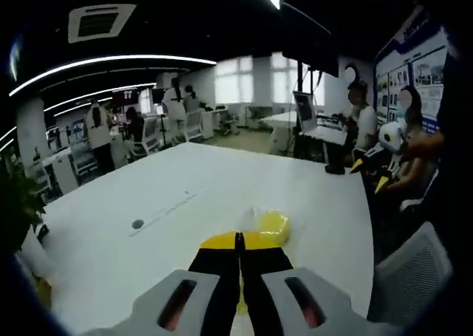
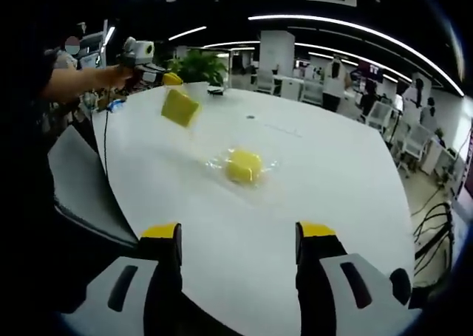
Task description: Compare the silicone blocks by pressing each to a similar depth, holding the contact briefly, and releasing to observe deformation and rebound differences across the visible hardness samples.
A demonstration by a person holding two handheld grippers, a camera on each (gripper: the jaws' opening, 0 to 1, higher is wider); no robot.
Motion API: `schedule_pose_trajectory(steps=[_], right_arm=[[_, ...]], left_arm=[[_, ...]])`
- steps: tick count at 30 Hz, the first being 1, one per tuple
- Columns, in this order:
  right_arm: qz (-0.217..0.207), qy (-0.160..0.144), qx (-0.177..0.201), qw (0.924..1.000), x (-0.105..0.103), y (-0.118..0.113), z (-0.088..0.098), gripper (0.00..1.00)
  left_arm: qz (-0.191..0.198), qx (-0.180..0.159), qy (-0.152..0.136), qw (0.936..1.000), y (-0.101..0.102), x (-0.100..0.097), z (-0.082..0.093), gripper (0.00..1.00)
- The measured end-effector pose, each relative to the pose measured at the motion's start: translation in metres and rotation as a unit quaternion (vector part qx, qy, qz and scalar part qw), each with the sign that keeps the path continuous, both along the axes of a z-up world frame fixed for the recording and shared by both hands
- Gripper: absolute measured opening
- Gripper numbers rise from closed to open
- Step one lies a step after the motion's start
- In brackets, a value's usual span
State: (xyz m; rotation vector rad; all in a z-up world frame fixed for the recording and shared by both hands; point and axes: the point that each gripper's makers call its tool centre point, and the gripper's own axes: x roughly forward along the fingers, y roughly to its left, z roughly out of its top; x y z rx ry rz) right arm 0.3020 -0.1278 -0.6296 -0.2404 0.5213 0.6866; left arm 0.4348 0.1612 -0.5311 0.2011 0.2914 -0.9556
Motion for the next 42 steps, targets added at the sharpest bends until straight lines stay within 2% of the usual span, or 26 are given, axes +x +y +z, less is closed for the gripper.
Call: schedule_pose_trajectory(steps=[3,8,10,12,16,22,28,35,37,39,41,42], right_arm=[[0.009,-0.008,0.003,0.9999,0.002,0.006,0.007,0.57],[0.023,-0.018,0.006,0.9996,0.005,0.011,0.016,0.58],[0.028,-0.02,0.01,0.9994,0.006,0.014,0.018,0.58],[0.033,-0.019,0.01,0.9992,0.006,0.016,0.02,0.59],[0.051,-0.023,0.016,0.9983,0.007,0.025,0.025,0.6],[0.105,-0.035,0.038,0.9932,0.013,0.049,0.047,0.6],[0.156,-0.054,0.079,0.9832,0.03,0.077,0.086,0.58],[0.196,-0.072,0.1,0.9729,0.053,0.104,0.116,0.6],[0.206,-0.07,0.121,0.9685,0.056,0.112,0.126,0.61],[0.22,-0.065,0.161,0.9599,0.06,0.124,0.142,0.61],[0.227,-0.061,0.186,0.954,0.062,0.131,0.152,0.62],[0.235,-0.06,0.205,0.9482,0.063,0.137,0.16,0.62]], left_arm=[[-0.012,0.002,-0.017,0.9998,-0.004,-0.005,0.016,0.0],[-0.034,-0.005,-0.057,0.9977,-0.014,-0.011,0.056,0.0],[-0.042,-0.006,-0.066,0.9969,-0.018,-0.014,0.067,0.0],[-0.055,-0.003,-0.081,0.9951,-0.024,-0.017,0.076,0.0],[-0.07,-0.012,-0.088,0.9935,-0.036,-0.021,0.09,0.0],[-0.095,-0.021,-0.101,0.9901,-0.053,-0.023,0.108,0.0],[-0.121,-0.022,-0.111,0.9862,-0.069,-0.03,0.119,0.0],[-0.144,-0.044,-0.124,0.9808,-0.085,-0.041,0.142,0.0],[-0.149,-0.054,-0.128,0.979,-0.089,-0.044,0.15,0.0],[-0.158,-0.064,-0.131,0.9768,-0.094,-0.048,0.158,0.0],[-0.163,-0.069,-0.138,0.9744,-0.099,-0.051,0.165,0.0],[-0.169,-0.073,-0.137,0.9733,-0.101,-0.053,0.168,0.0]])
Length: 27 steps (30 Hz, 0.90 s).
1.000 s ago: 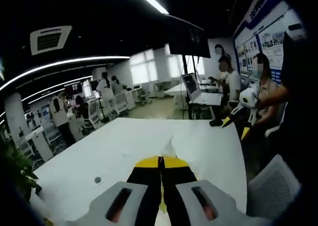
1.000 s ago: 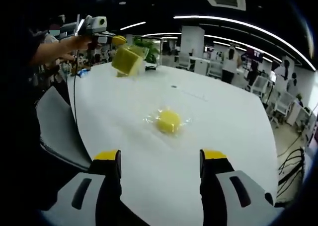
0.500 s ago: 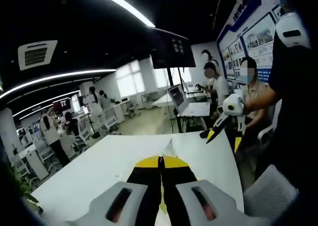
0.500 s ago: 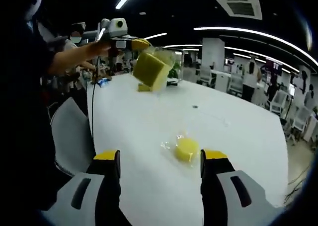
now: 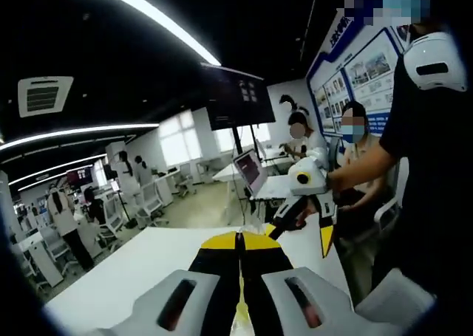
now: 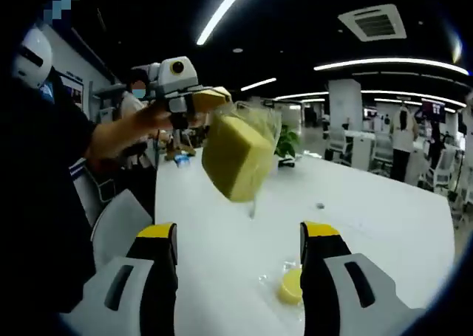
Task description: Compare the silicone blocks by pressing each to a similar depth, holding the contact briefly, and releasing to observe deformation and rebound differences across the visible hardness samples.
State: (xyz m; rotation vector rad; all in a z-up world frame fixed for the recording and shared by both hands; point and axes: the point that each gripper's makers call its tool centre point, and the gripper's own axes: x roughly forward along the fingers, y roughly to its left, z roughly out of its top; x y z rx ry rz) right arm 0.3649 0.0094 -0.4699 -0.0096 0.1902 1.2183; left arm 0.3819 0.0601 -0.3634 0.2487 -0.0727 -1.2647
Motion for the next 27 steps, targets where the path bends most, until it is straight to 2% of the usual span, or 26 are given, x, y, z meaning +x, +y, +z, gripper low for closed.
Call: schedule_pose_trajectory(steps=[3,6,9,14,18,19,21,24,27], right_arm=[[0.014,0.01,0.025,0.9995,0.005,0.012,0.011,0.59],[0.02,0.01,0.044,0.9988,0.011,0.023,0.021,0.6],[0.042,0.015,0.084,0.9954,0.011,0.036,0.037,0.6],[0.074,0.007,0.091,0.993,0.011,0.05,0.047,0.52],[0.089,0.003,0.095,0.9914,0.009,0.052,0.056,0.38],[0.096,0.003,0.095,0.9908,0.006,0.052,0.057,0.37],[0.099,0.02,0.101,0.9897,0.007,0.053,0.057,0.35],[0.11,0.058,0.13,0.9837,0.001,0.054,0.063,0.29],[0.107,0.026,0.123,0.9864,-0.002,0.058,0.065,0.25]], left_arm=[[-0.01,-0.005,-0.004,0.9999,-0.007,-0.003,0.007,0.0],[-0.022,-0.014,-0.002,0.9997,-0.013,-0.007,0.012,0.0],[-0.029,-0.024,0.0,0.9993,-0.017,-0.009,0.017,0.0],[-0.045,-0.042,0.0,0.9981,-0.025,-0.015,0.025,0.0],[-0.049,-0.043,-0.002,0.9979,-0.026,-0.018,0.025,0.0],[-0.051,-0.046,-0.002,0.9976,-0.026,-0.02,0.025,0.0],[-0.049,-0.052,0.003,0.9974,-0.023,-0.02,0.026,0.0],[-0.041,-0.061,0.006,0.9973,-0.018,-0.017,0.027,0.0],[-0.04,-0.065,0.006,0.997,-0.016,-0.02,0.028,0.0]])
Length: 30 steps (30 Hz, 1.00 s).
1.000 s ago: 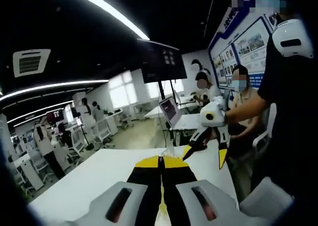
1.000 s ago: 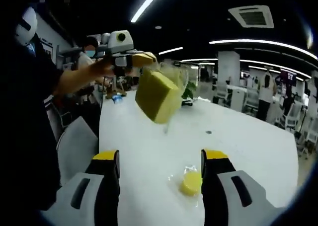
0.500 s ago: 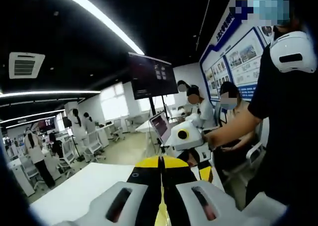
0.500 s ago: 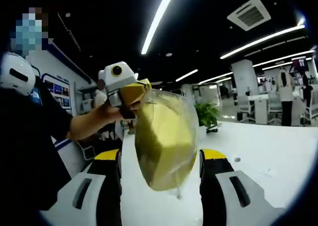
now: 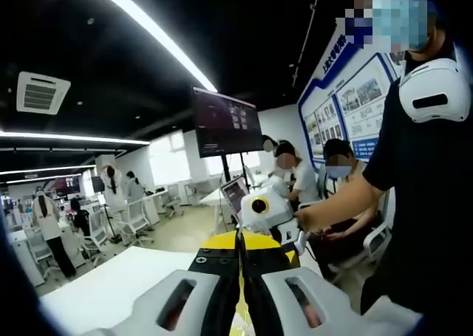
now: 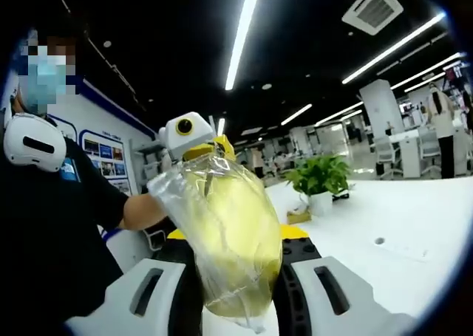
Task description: Compare the silicone blocks by pressing each to a similar depth, holding the contact briefly, and releasing to observe deformation and rebound differences across the visible hardness samples.
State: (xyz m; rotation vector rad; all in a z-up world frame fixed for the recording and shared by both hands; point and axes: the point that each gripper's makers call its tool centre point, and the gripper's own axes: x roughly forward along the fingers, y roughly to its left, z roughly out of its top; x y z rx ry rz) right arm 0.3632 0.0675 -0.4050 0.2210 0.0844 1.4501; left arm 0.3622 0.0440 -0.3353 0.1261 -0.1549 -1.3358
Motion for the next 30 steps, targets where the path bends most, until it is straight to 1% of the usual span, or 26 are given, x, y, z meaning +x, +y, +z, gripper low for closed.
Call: schedule_pose_trajectory(steps=[1,3,4,6,8,10,12,15,25,30], right_arm=[[0.0,0.004,-0.003,1.0,-0.001,0.001,-0.001,0.23],[0.002,0.002,-0.011,0.9999,-0.001,0.002,-0.002,0.19],[0.002,0.007,-0.016,0.9999,-0.001,0.002,-0.003,0.18],[0.0,-0.007,-0.028,0.9996,-0.002,0.004,-0.006,0.15],[0.002,0.0,-0.033,0.9995,-0.001,0.004,-0.007,0.13],[0.003,-0.003,-0.039,0.9992,-0.002,0.005,-0.007,0.12],[0.007,0.001,-0.042,0.9991,-0.003,0.005,-0.007,0.1],[0.012,0.001,-0.047,0.9988,-0.005,0.007,-0.007,0.09],[0.008,-0.019,-0.057,0.9982,-0.004,0.012,-0.01,0.07],[0.01,-0.019,-0.072,0.9972,-0.007,0.015,-0.018,0.08]], left_arm=[[0.005,0.002,-0.003,1.0,0.001,0.001,-0.001,0.0],[0.008,0.004,0.003,1.0,0.002,0.001,-0.003,0.0],[0.011,0.005,0.003,0.9999,0.003,0.002,-0.003,0.0],[0.016,0.015,-0.004,0.9998,0.004,0.001,-0.007,0.0],[0.021,0.019,-0.007,0.9996,0.005,0.001,-0.008,0.0],[0.022,0.02,-0.006,0.9996,0.006,0.001,-0.009,0.0],[0.024,0.017,-0.002,0.9996,0.007,0.001,-0.009,0.0],[0.026,0.015,0.0,0.9995,0.009,0.001,-0.009,0.0],[0.031,0.015,0.006,0.9994,0.014,0.0,-0.012,0.0],[0.03,0.006,0.027,0.9992,0.021,-0.003,-0.02,0.0]])
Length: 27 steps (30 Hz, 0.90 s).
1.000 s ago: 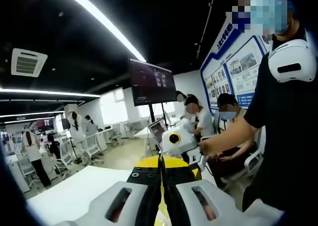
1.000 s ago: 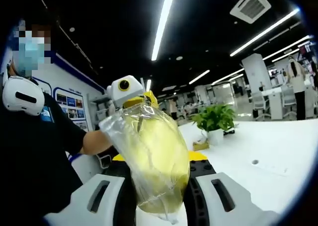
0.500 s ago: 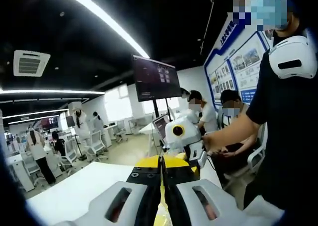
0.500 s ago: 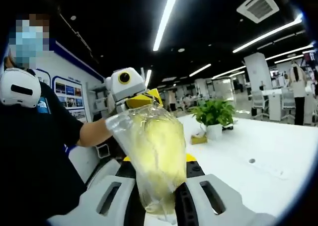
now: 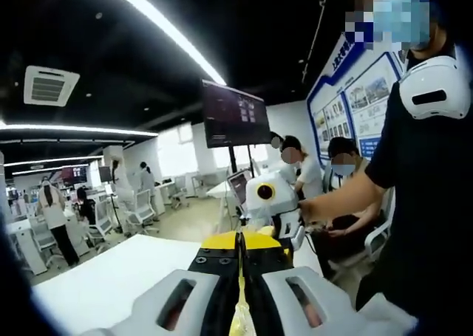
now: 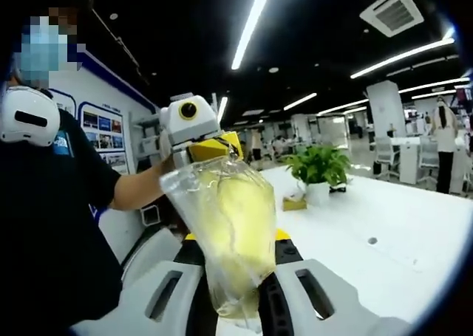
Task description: Compare the silicone blocks by pressing each to a similar depth, holding the contact briefly, and releasing to observe deformation and rebound differences across the visible hardness samples.
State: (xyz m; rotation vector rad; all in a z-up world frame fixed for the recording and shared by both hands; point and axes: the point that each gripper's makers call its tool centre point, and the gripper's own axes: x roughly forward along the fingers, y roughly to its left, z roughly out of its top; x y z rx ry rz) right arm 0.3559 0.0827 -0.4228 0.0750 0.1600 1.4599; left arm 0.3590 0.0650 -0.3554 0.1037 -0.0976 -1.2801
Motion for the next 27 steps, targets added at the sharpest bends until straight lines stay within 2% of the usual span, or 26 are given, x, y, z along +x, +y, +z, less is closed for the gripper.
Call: schedule_pose_trajectory(steps=[5,6,11,15,18,21,24,25,27], right_arm=[[-0.006,0.002,-0.01,0.9999,0.002,0.0,-0.004,0.12],[-0.002,-0.002,-0.011,0.9999,0.001,-0.001,-0.006,0.13],[-0.016,-0.011,-0.016,0.9997,0.007,-0.002,-0.016,0.2],[-0.022,0.003,-0.013,0.9997,0.005,-0.003,-0.023,0.25],[-0.025,0.035,0.0,0.9991,0.004,-0.001,-0.028,0.29],[-0.035,0.037,0.016,0.9986,0.006,0.0,-0.029,0.4],[-0.056,0.044,0.045,0.9964,0.014,-0.001,-0.024,0.57],[-0.059,0.047,0.046,0.996,0.016,-0.002,-0.025,0.64],[-0.07,0.051,0.044,0.9953,0.02,-0.003,-0.028,0.71]], left_arm=[[0.007,-0.02,0.011,0.9997,0.004,0.001,-0.003,0.0],[0.004,-0.023,0.021,0.9995,0.004,0.0,-0.003,0.0],[-0.005,-0.011,0.02,0.9997,0.001,-0.002,-0.008,0.0],[-0.014,-0.004,0.019,0.9997,-0.002,-0.008,-0.013,0.0],[-0.013,-0.015,0.037,0.9991,0.001,-0.006,-0.018,0.0],[-0.014,-0.03,0.048,0.9983,0.001,-0.007,-0.021,0.0],[-0.014,-0.037,0.059,0.9975,0.001,-0.005,-0.025,0.0],[-0.014,-0.038,0.06,0.9974,0.001,-0.005,-0.025,0.0],[-0.011,-0.043,0.065,0.9969,0.002,-0.003,-0.027,0.0]])
